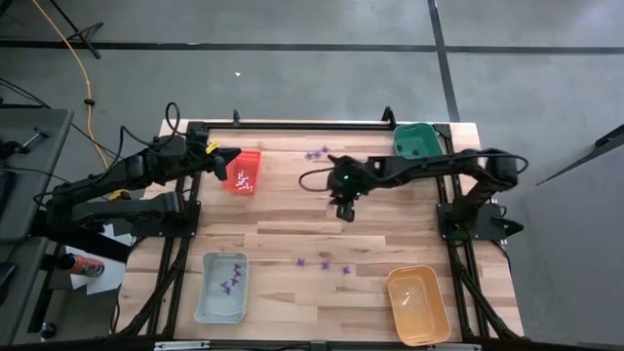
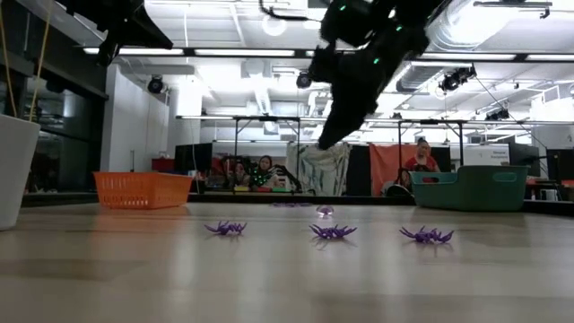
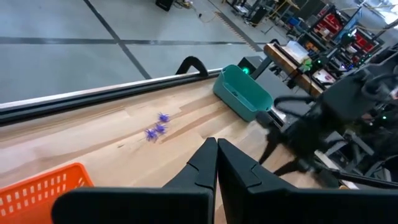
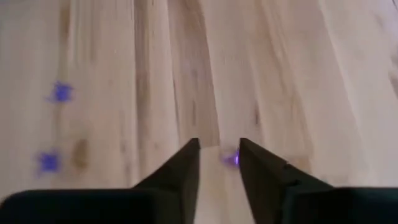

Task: Sort Halloween decoration
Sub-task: Put the violet hat toy into the gray bin

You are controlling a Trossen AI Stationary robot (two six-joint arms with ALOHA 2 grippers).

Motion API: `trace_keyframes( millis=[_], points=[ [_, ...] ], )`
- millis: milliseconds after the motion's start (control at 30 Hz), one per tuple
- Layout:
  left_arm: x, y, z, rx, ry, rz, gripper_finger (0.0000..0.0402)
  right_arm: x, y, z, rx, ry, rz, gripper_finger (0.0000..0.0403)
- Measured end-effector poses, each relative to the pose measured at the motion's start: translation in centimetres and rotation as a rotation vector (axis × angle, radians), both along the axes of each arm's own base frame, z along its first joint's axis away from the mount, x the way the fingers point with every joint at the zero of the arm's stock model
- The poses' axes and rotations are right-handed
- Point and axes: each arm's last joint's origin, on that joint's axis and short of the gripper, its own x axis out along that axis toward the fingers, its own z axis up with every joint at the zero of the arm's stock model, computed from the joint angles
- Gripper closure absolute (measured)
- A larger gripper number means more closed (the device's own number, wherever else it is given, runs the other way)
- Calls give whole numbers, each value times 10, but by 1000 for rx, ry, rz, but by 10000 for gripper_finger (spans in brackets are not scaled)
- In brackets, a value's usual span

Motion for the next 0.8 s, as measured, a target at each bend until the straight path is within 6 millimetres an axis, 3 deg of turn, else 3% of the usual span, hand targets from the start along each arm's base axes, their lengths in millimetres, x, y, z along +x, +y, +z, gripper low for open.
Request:
trace_keyframes(
  millis=[200,400,800],
  points=[
    [0,0,0,0,-1,0,402,17,-1,-33,-82,87,132,236],
    [0,0,0,0,-1,0,401,22,-5,-60,-174,185,86,234],
    [0,0,0,-1,-1,1,401,25,-6,-65,-196,180,108,267]
  ],
)
